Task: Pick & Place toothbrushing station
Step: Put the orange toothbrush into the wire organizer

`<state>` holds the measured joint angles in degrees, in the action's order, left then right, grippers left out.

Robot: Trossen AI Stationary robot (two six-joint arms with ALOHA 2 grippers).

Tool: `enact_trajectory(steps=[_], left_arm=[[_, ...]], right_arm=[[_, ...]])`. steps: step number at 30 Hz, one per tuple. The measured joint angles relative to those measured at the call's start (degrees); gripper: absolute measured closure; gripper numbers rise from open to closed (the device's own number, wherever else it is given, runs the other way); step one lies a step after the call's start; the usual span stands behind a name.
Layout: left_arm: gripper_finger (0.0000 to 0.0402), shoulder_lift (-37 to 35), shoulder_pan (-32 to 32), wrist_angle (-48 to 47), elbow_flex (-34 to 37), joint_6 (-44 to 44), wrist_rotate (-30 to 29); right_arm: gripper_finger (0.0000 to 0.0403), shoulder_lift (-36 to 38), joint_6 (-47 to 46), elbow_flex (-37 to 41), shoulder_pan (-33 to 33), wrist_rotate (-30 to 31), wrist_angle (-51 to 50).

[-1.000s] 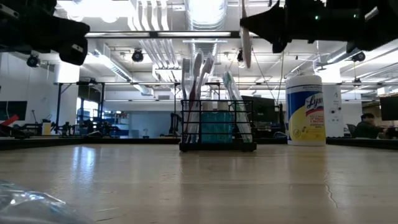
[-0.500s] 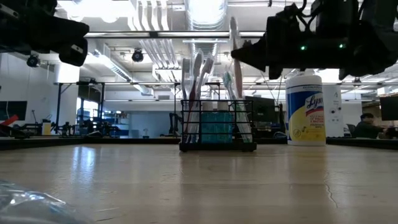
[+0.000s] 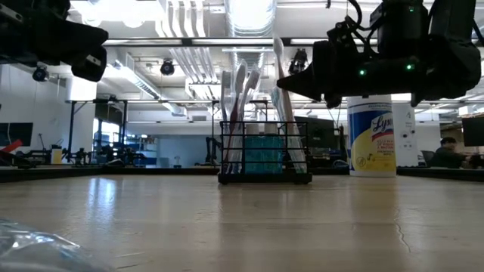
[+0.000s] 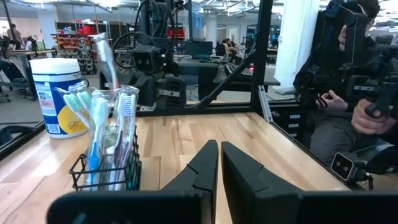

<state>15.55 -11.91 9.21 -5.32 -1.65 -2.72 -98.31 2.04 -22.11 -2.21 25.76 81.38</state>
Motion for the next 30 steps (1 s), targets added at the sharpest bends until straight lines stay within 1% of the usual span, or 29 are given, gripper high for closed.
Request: enact_trajectory(steps=[3, 7, 10, 23, 30], left_arm=[[0.0376, 0.00, -0.01, -0.02, 0.00, -0.04, 0.00], [0.0376, 0.00, 0.00, -0.02, 0.00, -0.52, -0.02], [0.0376, 0.00, -0.01, -0.02, 0.00, -0.82, -0.02], [0.0376, 0.00, -0.01, 0.11, 0.99, -0.81, -0.26], [0.0376, 0.02, -0.01, 0.25, 1.68, -1.25, -0.24]], right_arm=[[0.0390, -0.01, -0.17, 0.00, -1.17, 0.29, -0.17], [0.0390, -0.01, 0.36, 0.21, -2.95, 4.36, -1.81], [0.0390, -0.20, -0.37, 0.78, -3.54, 5.75, -2.13], [0.0390, -6.47, -2.30, -0.26, -3.52, 5.97, -1.37], [0.0388, -6.42, -2.94, -0.22, -3.52, 5.93, -1.49]])
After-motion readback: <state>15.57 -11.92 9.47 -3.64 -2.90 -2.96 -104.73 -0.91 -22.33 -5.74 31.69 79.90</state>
